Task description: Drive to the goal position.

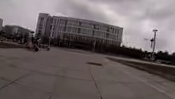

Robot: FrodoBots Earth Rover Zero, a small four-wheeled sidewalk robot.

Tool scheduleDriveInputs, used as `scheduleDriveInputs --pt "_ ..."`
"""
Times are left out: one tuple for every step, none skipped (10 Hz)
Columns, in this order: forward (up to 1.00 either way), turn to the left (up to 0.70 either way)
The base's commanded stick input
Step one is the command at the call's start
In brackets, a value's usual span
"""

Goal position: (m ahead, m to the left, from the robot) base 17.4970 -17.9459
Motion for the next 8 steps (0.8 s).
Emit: scheduleDriveInputs --pt "0.70 0.02" --pt "0.70 0.02" --pt "0.70 0.02" --pt "0.70 0.02" --pt "0.70 0.02" --pt "0.70 0.00" --pt "0.70 0.00" --pt "0.70 0.02"
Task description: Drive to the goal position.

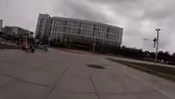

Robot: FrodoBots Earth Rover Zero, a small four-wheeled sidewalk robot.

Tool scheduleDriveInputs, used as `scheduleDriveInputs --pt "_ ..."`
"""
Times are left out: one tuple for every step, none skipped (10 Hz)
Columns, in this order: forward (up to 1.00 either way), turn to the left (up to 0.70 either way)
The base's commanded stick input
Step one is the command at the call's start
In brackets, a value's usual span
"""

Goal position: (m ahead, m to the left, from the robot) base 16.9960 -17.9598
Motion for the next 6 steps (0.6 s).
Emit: scheduleDriveInputs --pt "0.70 0.02" --pt "0.70 0.01" --pt "0.70 0.00" --pt "0.70 0.01" --pt "0.70 0.00" --pt "0.70 0.00"
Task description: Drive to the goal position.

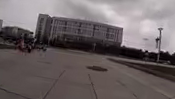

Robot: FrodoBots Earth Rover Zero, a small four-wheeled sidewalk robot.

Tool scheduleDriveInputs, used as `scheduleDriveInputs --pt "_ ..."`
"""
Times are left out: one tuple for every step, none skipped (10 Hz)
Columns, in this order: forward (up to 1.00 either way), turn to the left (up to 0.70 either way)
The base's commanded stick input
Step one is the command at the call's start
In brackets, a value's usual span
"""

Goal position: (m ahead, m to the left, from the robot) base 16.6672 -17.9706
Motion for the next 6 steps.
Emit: scheduleDriveInputs --pt "0.70 0.01" --pt "0.70 0.01" --pt "0.70 0.01" --pt "0.70 0.01" --pt "0.70 0.01" --pt "0.70 0.02"
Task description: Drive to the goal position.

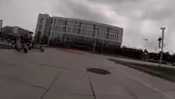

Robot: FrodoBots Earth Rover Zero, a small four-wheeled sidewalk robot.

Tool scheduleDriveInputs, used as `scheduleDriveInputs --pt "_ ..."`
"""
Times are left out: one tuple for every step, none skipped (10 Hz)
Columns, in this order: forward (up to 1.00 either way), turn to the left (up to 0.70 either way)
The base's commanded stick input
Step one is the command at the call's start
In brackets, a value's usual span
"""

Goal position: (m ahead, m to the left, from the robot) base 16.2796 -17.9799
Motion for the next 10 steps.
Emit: scheduleDriveInputs --pt "0.70 0.00" --pt "0.70 0.02" --pt "0.70 0.29" --pt "0.70 0.35" --pt "0.70 0.30" --pt "0.70 0.21" --pt "0.70 0.05" --pt "0.70 0.00" --pt "0.70 0.00" --pt "0.70 0.00"
